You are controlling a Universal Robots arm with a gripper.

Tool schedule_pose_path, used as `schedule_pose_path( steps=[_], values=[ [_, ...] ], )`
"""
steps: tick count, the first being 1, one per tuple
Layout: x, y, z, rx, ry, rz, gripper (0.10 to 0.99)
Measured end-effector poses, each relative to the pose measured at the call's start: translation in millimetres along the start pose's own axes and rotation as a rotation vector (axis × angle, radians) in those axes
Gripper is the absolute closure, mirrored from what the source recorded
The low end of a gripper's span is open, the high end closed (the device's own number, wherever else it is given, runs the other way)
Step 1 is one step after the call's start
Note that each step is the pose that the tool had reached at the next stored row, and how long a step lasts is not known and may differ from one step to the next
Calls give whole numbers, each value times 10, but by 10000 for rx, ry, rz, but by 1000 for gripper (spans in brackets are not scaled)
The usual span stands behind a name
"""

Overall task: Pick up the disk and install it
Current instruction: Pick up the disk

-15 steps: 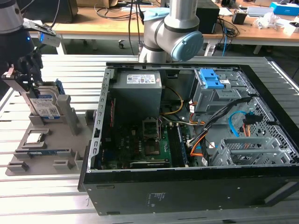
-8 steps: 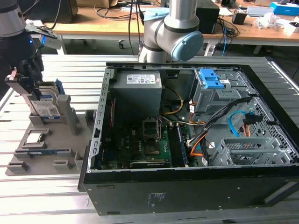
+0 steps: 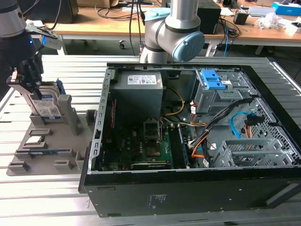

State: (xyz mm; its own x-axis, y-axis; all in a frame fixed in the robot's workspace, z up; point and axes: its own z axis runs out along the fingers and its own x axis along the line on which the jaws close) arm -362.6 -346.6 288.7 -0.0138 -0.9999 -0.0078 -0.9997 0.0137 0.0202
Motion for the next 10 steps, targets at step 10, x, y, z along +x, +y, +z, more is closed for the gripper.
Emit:
schedule_pose_path(
  steps=[10],
  values=[
    [0,0,0,0,6,1,722]
  ],
)
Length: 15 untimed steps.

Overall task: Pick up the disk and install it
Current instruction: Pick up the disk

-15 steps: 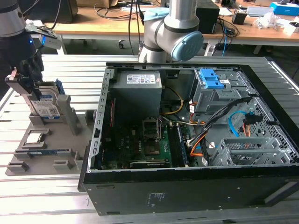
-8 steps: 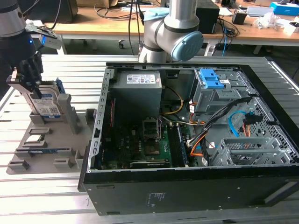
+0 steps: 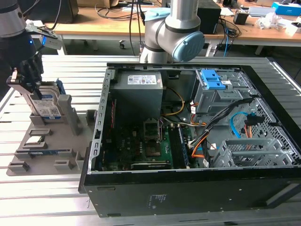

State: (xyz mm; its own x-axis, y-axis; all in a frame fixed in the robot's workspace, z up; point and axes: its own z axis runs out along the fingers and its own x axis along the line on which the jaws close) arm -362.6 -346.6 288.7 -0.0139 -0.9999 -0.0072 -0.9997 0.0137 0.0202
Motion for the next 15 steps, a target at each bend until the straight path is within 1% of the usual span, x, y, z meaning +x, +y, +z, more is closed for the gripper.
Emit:
schedule_pose_path(
  steps=[5,9,13,15],
  values=[
    [-1,-1,-10,2,1,0,722],
    [-1,2,-92,0,1,-1,722],
    [-2,3,-149,0,1,0,722],
    [-2,4,-192,1,1,0,722]
  ],
)
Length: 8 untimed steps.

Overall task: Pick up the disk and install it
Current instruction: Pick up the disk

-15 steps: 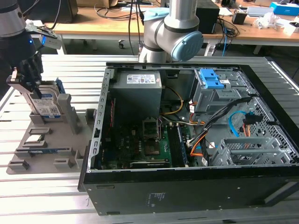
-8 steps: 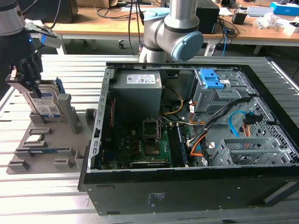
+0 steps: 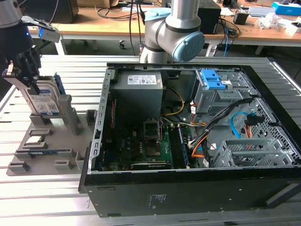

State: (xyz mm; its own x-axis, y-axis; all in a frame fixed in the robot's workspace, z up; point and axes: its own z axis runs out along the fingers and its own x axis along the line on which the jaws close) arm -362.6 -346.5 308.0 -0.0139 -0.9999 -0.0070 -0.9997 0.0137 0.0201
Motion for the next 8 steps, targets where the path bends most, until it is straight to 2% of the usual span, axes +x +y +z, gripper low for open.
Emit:
schedule_pose_path(
  steps=[3,8],
  values=[
    [0,1,-28,0,0,0,722],
    [-1,2,-117,0,0,0,722]
  ],
)
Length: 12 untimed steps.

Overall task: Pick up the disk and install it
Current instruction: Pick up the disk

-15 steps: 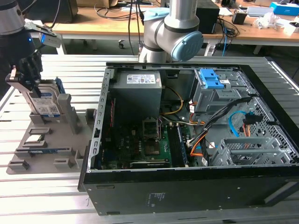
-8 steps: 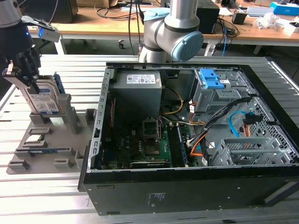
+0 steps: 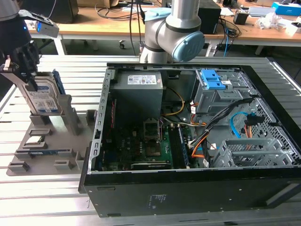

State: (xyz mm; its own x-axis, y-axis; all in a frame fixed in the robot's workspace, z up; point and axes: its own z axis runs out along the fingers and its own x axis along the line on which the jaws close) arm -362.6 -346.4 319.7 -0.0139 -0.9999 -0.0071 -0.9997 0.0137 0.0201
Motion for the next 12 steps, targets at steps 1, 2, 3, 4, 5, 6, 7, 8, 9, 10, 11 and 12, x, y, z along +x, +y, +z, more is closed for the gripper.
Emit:
schedule_pose_path(
  steps=[1,2,3,4,5,6,7,8,9,10,11,12],
  values=[
    [0,0,-10,0,0,0,722],
    [0,1,-18,0,0,0,722],
    [0,1,-35,0,0,0,722],
    [0,1,-59,0,0,0,722],
    [-1,2,-79,0,0,0,722],
    [-1,2,-95,0,0,0,722],
    [-1,3,-121,0,0,0,722],
    [-1,3,-144,0,0,0,722],
    [-1,4,-167,0,0,0,722],
    [-1,4,-187,0,0,0,722],
    [-2,4,-209,-1,0,0,722],
    [-2,5,-234,0,1,0,722]
  ],
)
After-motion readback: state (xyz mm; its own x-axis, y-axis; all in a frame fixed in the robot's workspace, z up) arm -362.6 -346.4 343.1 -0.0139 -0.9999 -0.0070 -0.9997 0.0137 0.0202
